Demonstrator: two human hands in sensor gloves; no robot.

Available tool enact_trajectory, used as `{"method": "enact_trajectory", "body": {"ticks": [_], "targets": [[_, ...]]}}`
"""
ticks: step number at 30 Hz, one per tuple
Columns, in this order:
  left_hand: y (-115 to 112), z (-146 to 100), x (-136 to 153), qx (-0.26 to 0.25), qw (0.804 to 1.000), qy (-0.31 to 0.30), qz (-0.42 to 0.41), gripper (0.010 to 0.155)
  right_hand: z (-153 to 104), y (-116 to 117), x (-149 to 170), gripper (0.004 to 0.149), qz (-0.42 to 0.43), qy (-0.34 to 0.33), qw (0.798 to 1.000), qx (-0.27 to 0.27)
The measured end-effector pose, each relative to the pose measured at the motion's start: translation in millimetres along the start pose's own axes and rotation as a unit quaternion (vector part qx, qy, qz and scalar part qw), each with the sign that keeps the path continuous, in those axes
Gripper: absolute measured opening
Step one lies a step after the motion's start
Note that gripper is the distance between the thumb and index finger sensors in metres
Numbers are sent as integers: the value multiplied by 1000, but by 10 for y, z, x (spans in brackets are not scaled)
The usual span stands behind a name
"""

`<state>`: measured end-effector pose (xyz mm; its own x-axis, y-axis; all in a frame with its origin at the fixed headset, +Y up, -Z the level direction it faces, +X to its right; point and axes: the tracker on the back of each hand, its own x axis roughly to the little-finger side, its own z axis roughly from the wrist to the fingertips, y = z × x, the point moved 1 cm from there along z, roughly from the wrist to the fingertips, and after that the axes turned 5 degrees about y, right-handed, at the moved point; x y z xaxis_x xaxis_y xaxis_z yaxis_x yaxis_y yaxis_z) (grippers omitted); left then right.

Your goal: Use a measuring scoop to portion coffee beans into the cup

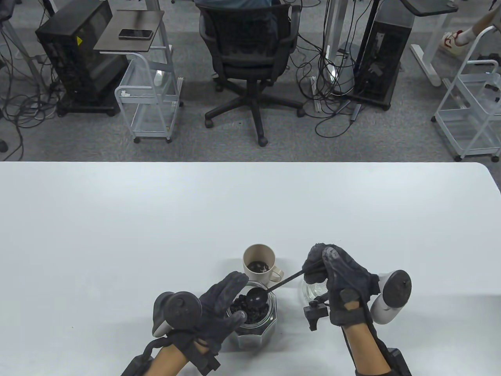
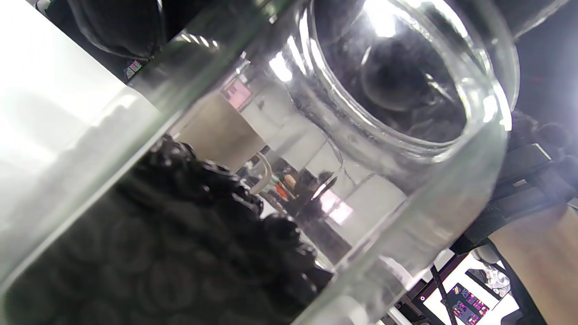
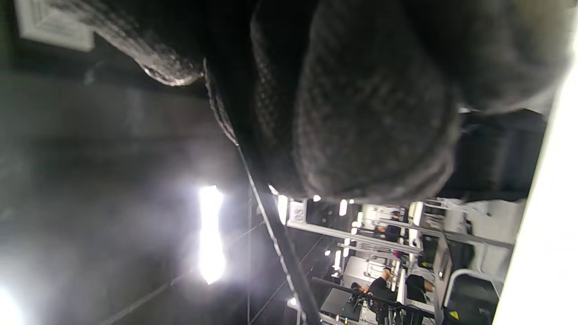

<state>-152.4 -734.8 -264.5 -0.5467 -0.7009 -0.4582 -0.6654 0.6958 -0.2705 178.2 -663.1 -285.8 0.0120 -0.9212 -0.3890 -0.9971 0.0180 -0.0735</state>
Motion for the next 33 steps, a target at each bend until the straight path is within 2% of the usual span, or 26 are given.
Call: {"method": "enact_trajectory", "body": {"ticks": [7,14,22,30,33], "targets": [[0,1,0,-2,1000,-1,-1,87,-138,339,-343,42,-119,-126,983,-62],[0,0,-1,-1,1000,0,0,87,-252,594,-404,42,-181,-173,961,-113],[-2,0,-1,-1,1000,0,-1,87,-296,735,-335,42,-224,-181,945,-153],[-2,-1,-3,-2,1000,-1,-1,87,-288,790,-197,42,-245,-160,941,-172],[-2,0,-2,-2,1000,1,-2,87,-271,806,-103,42,-230,-122,947,-188]]}}
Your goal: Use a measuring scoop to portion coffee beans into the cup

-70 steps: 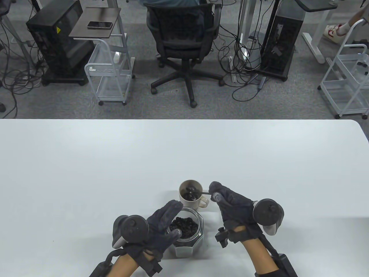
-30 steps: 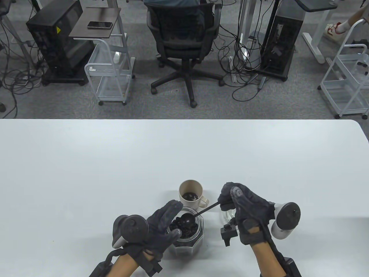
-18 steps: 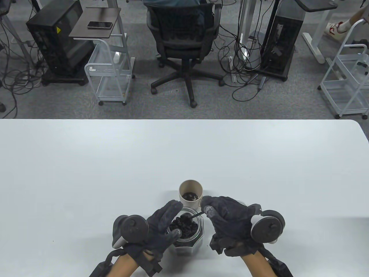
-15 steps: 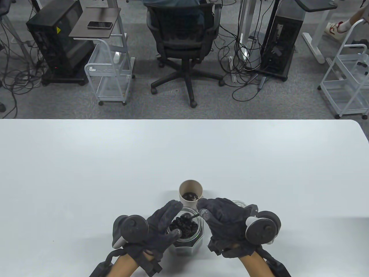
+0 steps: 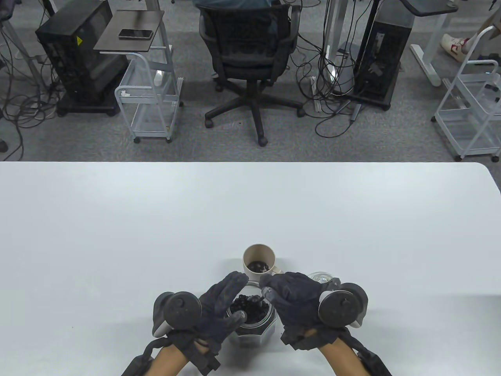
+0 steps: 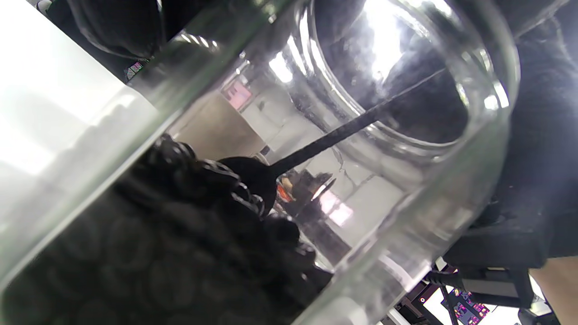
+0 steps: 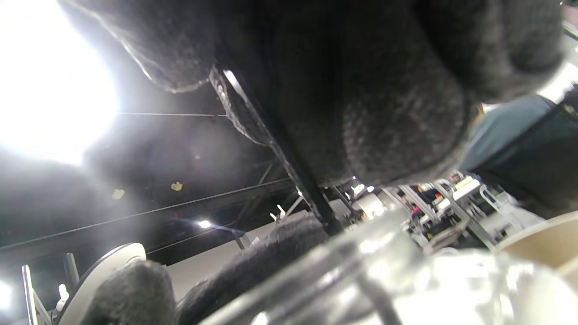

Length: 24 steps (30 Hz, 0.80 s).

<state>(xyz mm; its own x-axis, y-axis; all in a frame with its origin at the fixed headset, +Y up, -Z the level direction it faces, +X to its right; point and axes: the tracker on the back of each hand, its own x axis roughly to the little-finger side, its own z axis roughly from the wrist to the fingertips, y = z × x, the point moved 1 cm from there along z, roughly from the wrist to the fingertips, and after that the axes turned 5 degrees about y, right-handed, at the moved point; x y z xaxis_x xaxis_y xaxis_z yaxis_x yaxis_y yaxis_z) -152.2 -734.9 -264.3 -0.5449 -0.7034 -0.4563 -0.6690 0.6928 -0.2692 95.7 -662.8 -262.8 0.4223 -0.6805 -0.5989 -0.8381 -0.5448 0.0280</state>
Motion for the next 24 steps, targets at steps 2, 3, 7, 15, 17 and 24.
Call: {"method": "enact_trajectory", "body": {"ticks": [2,3,7,15,17,24], "targets": [[0,0,0,0,1000,0,0,87,2,22,50,41,15,18,1000,-8],[0,0,1,0,1000,0,0,87,7,18,73,41,25,28,999,-3],[2,0,1,-1,1000,0,2,87,10,-6,188,41,60,85,995,-2],[2,1,1,-1,1000,1,2,87,-44,-50,453,40,161,210,964,29],[2,1,1,0,1000,1,1,87,-71,-58,535,40,179,243,953,39],[2,2,0,0,1000,0,1,87,-176,-31,763,41,280,326,901,59]]}}
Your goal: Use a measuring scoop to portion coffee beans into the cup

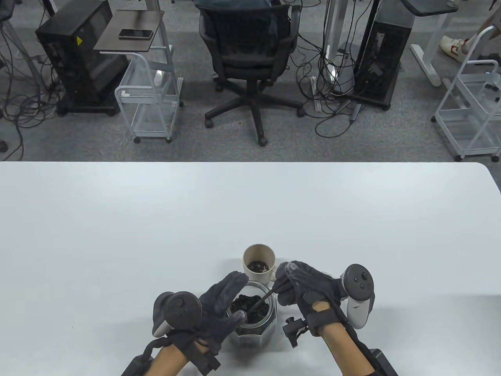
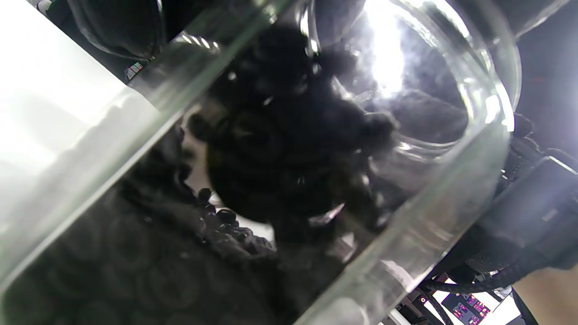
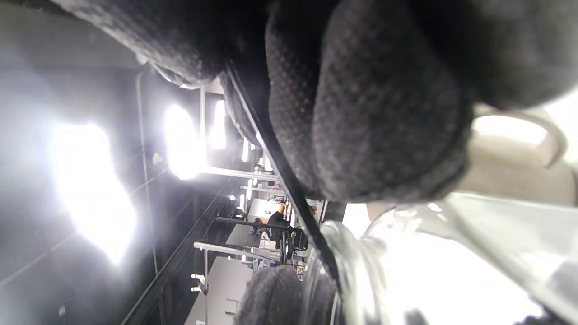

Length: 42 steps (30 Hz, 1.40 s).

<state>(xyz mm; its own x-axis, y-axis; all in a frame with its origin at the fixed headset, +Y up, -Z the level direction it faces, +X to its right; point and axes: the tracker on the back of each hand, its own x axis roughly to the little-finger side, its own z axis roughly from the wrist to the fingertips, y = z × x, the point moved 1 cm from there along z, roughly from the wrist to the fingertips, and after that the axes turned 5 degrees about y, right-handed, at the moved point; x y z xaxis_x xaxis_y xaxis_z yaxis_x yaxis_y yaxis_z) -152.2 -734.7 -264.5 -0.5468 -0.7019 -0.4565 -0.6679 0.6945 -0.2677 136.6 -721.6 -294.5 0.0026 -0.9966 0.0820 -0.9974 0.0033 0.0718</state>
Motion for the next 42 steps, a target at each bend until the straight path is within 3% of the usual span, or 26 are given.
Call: {"method": "enact_trajectory", "body": {"ticks": [18,36,42], "targets": [[0,0,1,1,1000,0,0,87,136,-370,307,41,155,90,983,28],[2,-1,6,0,1000,1,-3,87,81,-459,238,41,215,92,971,46],[2,-1,6,1,1000,1,-3,87,49,-486,231,42,262,90,959,65]]}}
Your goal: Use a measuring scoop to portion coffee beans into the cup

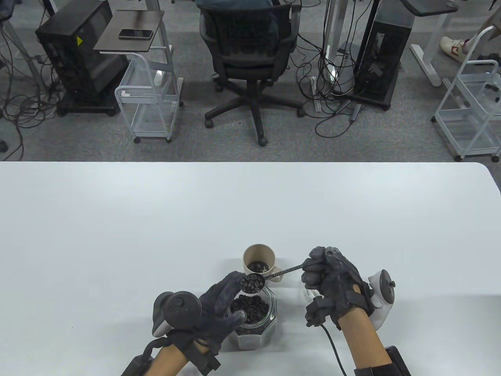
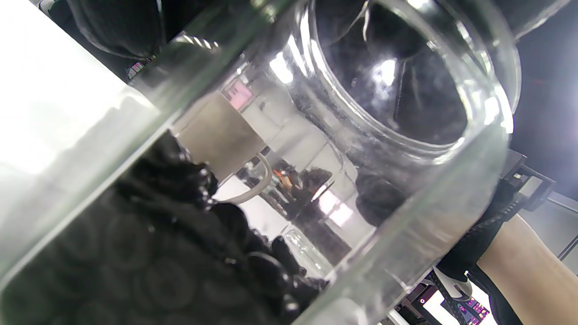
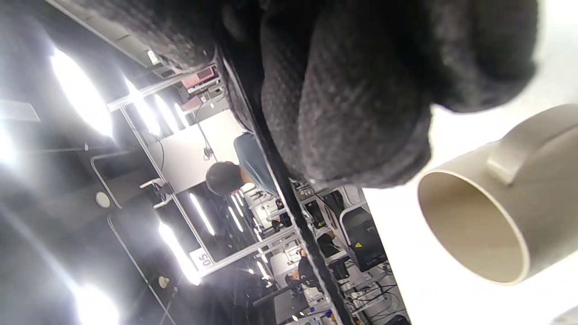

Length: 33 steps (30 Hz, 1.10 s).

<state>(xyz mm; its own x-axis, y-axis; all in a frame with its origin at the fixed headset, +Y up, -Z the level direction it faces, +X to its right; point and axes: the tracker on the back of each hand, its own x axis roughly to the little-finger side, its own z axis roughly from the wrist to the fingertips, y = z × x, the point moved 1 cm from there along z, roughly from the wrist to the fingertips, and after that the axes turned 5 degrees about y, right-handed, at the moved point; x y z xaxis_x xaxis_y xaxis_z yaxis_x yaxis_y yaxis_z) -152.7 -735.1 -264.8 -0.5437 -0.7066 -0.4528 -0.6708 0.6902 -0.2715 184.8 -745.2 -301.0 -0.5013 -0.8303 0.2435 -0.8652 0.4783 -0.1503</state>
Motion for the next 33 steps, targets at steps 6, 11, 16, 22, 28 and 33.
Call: {"method": "enact_trajectory", "body": {"ticks": [6,11,16,22,28,33], "targets": [[-1,0,2,1,1000,1,0,87,-3,-42,-37,43,26,-13,1000,8],[0,2,3,2,1000,1,1,87,9,-113,-59,43,31,-25,999,30],[-1,3,4,2,1000,1,0,87,35,-170,-58,44,17,-33,998,49],[-2,3,6,3,1000,1,0,87,50,-187,-71,44,-38,-58,995,71],[-2,3,6,3,1000,1,1,87,59,-96,-67,45,-122,-97,985,68],[-2,3,7,4,1000,2,0,87,23,121,-78,45,-232,-160,959,33]]}}
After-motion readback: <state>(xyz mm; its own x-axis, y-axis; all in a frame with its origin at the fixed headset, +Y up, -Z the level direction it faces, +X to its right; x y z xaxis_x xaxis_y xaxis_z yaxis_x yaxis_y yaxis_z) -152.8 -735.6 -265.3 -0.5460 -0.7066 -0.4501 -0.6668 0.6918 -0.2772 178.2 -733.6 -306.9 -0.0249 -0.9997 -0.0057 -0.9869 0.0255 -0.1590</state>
